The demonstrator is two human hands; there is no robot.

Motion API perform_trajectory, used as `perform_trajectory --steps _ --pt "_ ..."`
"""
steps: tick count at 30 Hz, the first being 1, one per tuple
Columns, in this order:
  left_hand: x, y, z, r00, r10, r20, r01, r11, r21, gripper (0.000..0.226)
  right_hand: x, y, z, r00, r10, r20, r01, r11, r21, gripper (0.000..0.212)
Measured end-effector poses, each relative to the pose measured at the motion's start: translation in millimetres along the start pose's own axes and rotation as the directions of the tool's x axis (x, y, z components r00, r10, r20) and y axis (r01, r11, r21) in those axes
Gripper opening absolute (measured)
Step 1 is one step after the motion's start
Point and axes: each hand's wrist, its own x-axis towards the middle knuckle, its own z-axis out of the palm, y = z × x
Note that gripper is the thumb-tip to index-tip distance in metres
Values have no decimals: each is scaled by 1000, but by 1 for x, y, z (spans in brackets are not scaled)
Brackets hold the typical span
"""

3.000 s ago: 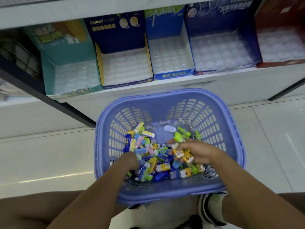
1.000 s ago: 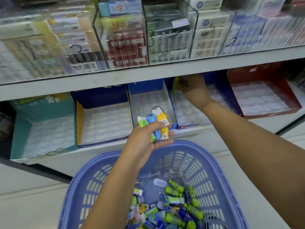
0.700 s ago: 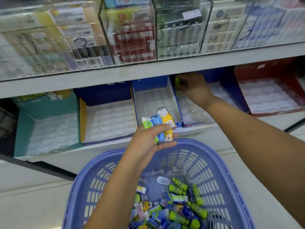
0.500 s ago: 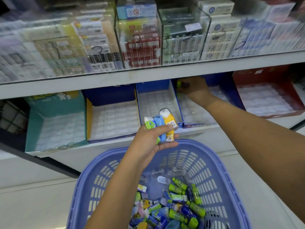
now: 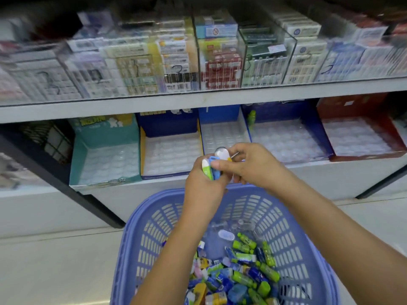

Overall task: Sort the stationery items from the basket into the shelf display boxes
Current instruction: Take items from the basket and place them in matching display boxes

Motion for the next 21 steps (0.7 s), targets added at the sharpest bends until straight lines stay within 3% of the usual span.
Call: perform_trajectory --steps 2,6,11,13,16,18,21 --pt "-4 0 -6 997 33 -76 -31 999 27 22 -1 -2 13 999 12 -42 -8 996 90 34" --pt "-4 4 -24 993 69 -97 -65 997 46 18 -1 -6 34 997 -15 -72 34 962 270 22" --pt "-3 6 -45 996 -60 -66 43 970 -238 10 14 -17 45 988 -30 -149 72 955 289 20" --pt "-2 3 -56 988 -137 -69 102 923 -371 10 27 -24 42 980 -60 -192 100 974 203 17" --pt "0 -3 -76 963 -246 -113 154 842 -517 5 50 -33 42 956 -215 -198 206 976 -66 7" --pt "0 -8 -90 949 -284 -137 153 796 -585 5 71 -42 51 929 -311 -202 269 940 -210 22" --pt "0 -14 -107 946 -291 -145 134 755 -642 8 107 -59 79 899 -419 -124 360 870 -336 21"
